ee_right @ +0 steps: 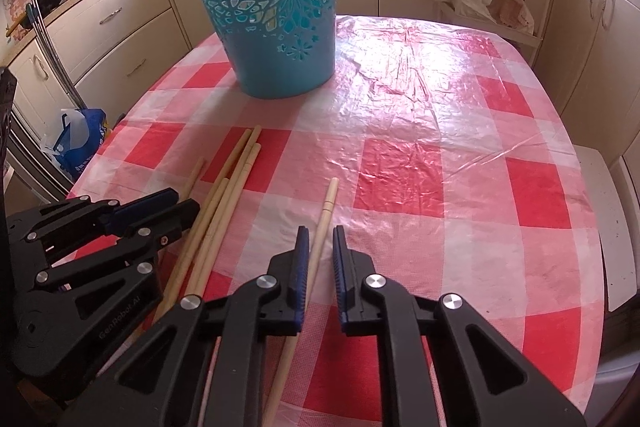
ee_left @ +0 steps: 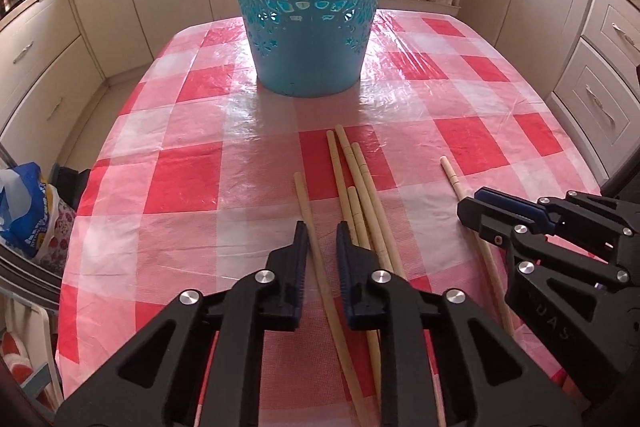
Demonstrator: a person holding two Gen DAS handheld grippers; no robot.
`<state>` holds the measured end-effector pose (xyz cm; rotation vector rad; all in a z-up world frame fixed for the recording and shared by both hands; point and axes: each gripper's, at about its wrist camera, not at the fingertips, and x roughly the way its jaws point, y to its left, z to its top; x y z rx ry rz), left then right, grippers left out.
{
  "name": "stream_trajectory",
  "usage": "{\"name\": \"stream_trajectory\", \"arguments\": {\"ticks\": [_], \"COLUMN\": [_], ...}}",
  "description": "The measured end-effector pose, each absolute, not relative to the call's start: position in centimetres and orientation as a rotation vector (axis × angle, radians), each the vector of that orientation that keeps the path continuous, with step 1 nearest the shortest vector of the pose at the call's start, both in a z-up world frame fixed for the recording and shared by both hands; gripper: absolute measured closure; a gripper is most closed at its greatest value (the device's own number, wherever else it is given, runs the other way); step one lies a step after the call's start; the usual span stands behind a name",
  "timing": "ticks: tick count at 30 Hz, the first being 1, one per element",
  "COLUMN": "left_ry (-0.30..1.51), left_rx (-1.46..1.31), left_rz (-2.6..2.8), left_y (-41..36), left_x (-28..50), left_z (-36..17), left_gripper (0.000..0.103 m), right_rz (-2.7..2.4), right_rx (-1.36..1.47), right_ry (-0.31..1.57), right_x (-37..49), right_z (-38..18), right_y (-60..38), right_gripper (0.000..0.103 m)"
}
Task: Organize utensils
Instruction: 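Close the left tool on a wooden stick while the right tool grasps another, then lift the stick with the left tool and drop it into the teal basket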
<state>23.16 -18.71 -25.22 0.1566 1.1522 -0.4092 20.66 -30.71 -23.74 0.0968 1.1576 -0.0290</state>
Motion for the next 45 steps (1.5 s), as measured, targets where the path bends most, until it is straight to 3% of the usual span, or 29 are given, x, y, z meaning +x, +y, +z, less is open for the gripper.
{"name": "stream_trajectory", "arguments": {"ticks": [2, 9, 16, 32, 45], "left_ry": [1.158, 1.182, 1.193, 0.722, 0.593], "left_rx": [0.149, 0.168, 0.092, -0.121, -0.174], "left_rz": [-0.420, -0.419, -0.427, -0.491, -0.479], "left_y": [-18.4, -18.7, -17.7, -13.8, -12.6], "left_x": [23.3, 23.7, 23.9, 23.6, 27.5], "left_z": [-25.2, -25.3, -25.2, -13.3, -9.2], "left_gripper": [0.095, 0.095, 0.099, 0.098, 0.099], "right_rz": [-0.027, -0.039, -0.038, -0.043, -0.057], "right_rx": [0.086, 0.049, 0.151, 0.255, 0.285], "right_ry": [1.160, 1.143, 1.132, 1.118, 1.110], "right_x": [20.7, 20.4, 20.2, 19.9, 19.7], "right_z": [-23.7, -23.8, -23.8, -23.7, -23.7], "right_y": [-30.7, -30.2, -31.8, -33.0, -33.8], "right_gripper": [0.090, 0.090, 0.097, 0.097, 0.097]}}
